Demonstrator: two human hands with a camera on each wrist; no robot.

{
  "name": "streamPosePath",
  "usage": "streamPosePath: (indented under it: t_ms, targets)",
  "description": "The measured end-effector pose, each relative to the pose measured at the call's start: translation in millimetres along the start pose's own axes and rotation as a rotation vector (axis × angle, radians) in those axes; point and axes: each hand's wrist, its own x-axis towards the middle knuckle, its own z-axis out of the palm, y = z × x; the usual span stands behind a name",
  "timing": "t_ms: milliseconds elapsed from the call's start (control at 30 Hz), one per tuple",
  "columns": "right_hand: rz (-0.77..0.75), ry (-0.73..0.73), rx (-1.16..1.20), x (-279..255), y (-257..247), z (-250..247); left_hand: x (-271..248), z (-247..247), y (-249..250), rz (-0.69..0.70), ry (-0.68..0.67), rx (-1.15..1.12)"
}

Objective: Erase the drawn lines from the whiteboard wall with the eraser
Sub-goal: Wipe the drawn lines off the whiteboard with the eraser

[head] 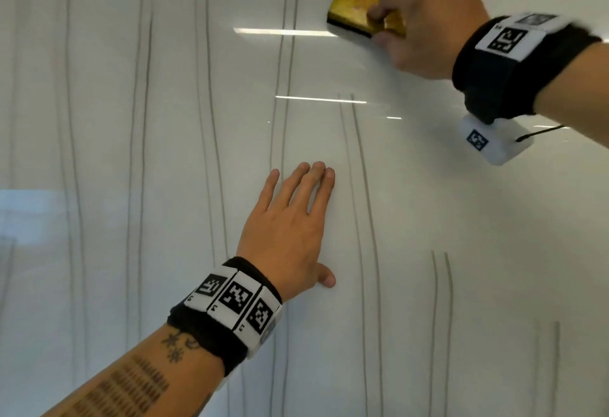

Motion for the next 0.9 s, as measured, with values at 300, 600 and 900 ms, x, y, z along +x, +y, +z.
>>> streamPosePath:
  t_ms: [300, 600, 900]
  targets:
    - [-0.276, -0.113, 0.046, -55, -16, 11, -16, 5, -6, 0.075, 0.09, -0.005]
    - [-0.422, -0.215, 0.159, -145, -85, 31, -51, 1, -50, -0.142, 0.171, -0.232]
    - [-0.06, 0.066, 0.155, -130, -40, 26, -71, 13, -101, -0.196, 0.043, -0.143]
